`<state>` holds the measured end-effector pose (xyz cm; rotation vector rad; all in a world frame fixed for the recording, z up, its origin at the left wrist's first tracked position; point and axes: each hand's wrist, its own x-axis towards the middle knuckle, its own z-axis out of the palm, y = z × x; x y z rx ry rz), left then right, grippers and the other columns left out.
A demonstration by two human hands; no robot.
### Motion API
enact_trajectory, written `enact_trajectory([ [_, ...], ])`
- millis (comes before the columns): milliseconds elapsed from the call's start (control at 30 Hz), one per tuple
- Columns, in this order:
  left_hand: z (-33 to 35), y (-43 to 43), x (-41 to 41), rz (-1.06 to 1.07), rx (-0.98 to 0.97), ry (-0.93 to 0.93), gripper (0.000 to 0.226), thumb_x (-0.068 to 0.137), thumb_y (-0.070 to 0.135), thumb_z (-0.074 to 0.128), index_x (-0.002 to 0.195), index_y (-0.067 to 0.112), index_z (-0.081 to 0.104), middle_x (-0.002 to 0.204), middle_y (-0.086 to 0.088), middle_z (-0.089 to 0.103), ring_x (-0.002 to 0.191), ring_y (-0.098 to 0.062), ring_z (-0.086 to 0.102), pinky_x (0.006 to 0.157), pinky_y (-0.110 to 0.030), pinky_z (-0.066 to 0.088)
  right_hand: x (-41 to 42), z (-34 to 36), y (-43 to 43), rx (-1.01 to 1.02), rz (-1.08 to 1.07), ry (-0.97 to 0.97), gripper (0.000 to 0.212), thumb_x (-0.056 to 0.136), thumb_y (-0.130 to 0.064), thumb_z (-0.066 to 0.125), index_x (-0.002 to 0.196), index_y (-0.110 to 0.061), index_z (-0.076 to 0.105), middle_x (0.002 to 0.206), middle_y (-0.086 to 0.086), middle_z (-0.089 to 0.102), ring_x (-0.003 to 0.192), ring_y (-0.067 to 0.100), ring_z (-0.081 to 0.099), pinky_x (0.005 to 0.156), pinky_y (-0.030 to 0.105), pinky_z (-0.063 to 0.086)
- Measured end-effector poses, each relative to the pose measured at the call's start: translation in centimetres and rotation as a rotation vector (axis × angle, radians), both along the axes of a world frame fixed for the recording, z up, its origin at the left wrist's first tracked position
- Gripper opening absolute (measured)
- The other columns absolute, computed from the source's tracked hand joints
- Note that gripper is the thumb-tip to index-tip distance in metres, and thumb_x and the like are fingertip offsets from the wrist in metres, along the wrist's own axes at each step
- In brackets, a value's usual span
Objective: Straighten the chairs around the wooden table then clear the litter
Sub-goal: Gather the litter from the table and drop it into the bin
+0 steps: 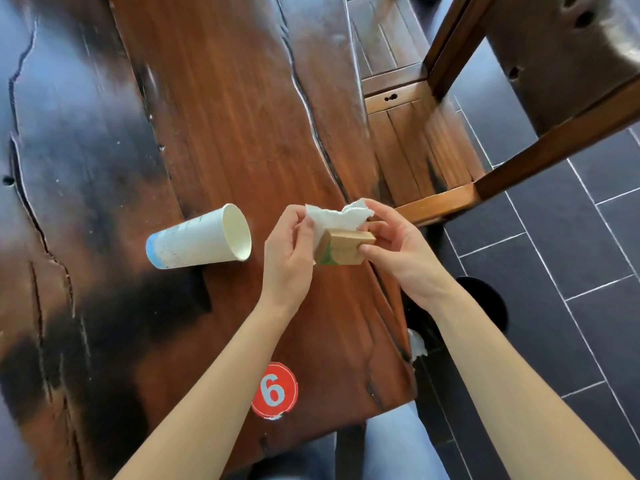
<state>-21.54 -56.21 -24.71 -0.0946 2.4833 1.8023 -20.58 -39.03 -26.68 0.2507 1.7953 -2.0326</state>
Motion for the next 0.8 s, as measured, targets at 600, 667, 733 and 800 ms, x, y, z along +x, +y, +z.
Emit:
enact_trajectory([
  [600, -2.3, 15.4, 2.5, -0.418, 0.272, -0.619, 0.033, 0.088, 0.018, 0.064, 0.120, 0.016, 0.056, 0.108, -0.004, 0.066, 0.102, -0.021, 0.064, 0.089, -0.038, 0.054, 7.8, -3.2, 15.4, -0.183, -0.094, -0.320, 0.063, 0.070, -0.053, 0.076, 0.124, -0.025, 0.057, 0.121, 0.007, 0.064, 0.115, 0.025, 0.061, 0.093, 0.042, 0.051],
  [667, -3.6, 18.0, 3.1, -0.442, 0.277, -0.664, 0.033, 0.088, 0.017, 0.064, 0.120, 0.015, 0.057, 0.110, -0.006, 0.067, 0.102, -0.020, 0.064, 0.089, -0.038, 0.055, 9.2, -4.2, 17.4, -0.163, -0.184, -0.328, 0.056, 0.075, -0.045, 0.074, 0.122, -0.019, 0.059, 0.120, 0.012, 0.065, 0.113, 0.031, 0.061, 0.093, 0.045, 0.052],
  [733, -4.8, 20.2, 3.8, -0.473, 0.230, -0.714, 0.032, 0.088, 0.020, 0.064, 0.119, 0.021, 0.058, 0.111, -0.001, 0.068, 0.102, -0.015, 0.066, 0.084, -0.036, 0.057, 10.6, -5.1, 19.3, -0.157, -0.284, -0.344, 0.043, 0.083, -0.029, 0.068, 0.122, -0.013, 0.059, 0.119, 0.015, 0.065, 0.112, 0.032, 0.062, 0.092, 0.045, 0.052],
  [800, -6.1, 22.4, 4.7, -0.492, 0.198, -0.780, 0.032, 0.087, 0.020, 0.065, 0.118, 0.025, 0.059, 0.111, 0.002, 0.068, 0.101, -0.013, 0.067, 0.080, -0.035, 0.058, 12.1, -6.0, 21.1, -0.162, -0.368, -0.379, 0.040, 0.084, -0.024, 0.066, 0.121, -0.010, 0.058, 0.119, 0.016, 0.066, 0.109, 0.032, 0.064, 0.092, 0.045, 0.052],
])
